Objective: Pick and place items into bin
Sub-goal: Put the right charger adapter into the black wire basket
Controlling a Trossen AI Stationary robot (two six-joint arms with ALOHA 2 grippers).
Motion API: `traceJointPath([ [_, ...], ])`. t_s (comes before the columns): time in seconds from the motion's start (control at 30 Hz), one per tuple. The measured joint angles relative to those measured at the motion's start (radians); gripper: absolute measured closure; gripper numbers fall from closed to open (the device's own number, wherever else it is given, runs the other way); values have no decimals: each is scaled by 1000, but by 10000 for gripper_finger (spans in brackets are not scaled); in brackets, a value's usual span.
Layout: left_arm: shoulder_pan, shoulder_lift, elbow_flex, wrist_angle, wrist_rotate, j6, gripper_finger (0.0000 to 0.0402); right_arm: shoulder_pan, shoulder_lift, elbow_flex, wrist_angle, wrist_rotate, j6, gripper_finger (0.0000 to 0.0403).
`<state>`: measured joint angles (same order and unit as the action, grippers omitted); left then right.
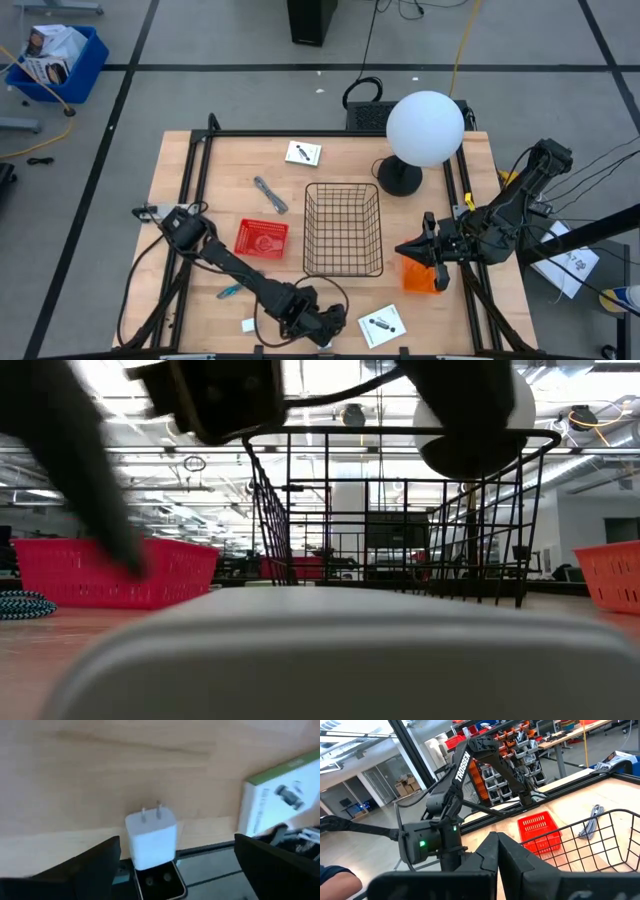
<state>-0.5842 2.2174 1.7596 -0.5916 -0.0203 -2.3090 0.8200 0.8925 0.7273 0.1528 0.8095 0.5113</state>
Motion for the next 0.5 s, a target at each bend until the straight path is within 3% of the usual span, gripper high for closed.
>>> traceJointPath([
  [0.13,-15,26,0,0,19,-128,7,0,0,0,0,0,0,403],
  [0.37,26,65,0,60,131,-87,7,0,0,0,-1,0,0,403],
  [0.5,33,72,0,43,136,-62,7,0,0,0,0,0,0,403],
])
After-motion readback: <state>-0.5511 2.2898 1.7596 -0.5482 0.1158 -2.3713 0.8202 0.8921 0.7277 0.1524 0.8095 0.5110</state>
